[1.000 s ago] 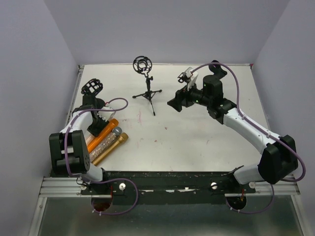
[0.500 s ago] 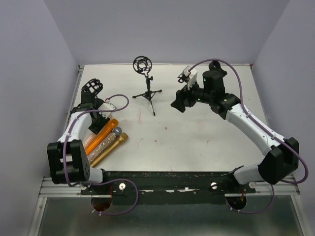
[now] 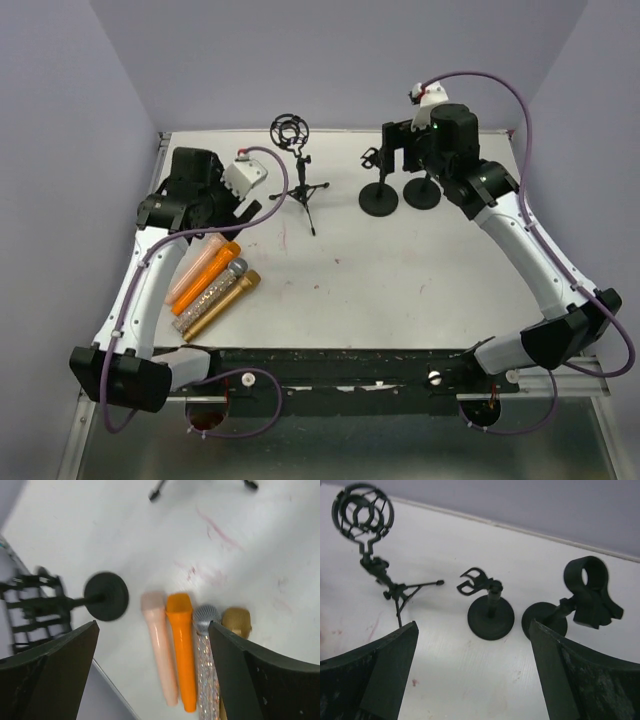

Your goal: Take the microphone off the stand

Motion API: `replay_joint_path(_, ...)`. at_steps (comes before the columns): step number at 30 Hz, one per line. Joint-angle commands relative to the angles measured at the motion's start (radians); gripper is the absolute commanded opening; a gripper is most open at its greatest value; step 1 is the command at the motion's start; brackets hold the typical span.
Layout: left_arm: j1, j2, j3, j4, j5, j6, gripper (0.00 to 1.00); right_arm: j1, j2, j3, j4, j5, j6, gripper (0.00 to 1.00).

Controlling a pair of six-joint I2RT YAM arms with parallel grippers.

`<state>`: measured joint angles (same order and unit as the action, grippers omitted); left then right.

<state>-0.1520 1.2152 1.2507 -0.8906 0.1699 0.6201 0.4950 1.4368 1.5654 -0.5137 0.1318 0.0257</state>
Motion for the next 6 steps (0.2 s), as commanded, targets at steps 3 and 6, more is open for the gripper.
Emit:
replay_joint_path(3,-0.026,0.012,0.341,0.122,-0.026,-0.399,0.98,-0.007,0.043,0.09,0.079,0.276,0.089,1.0)
replay_joint_path(6,-0.02,0.014,0.392,0.221,-0.015,-0.52,0.98,-0.007,0.06,0.099,0.087,0.258,0.077,1.0)
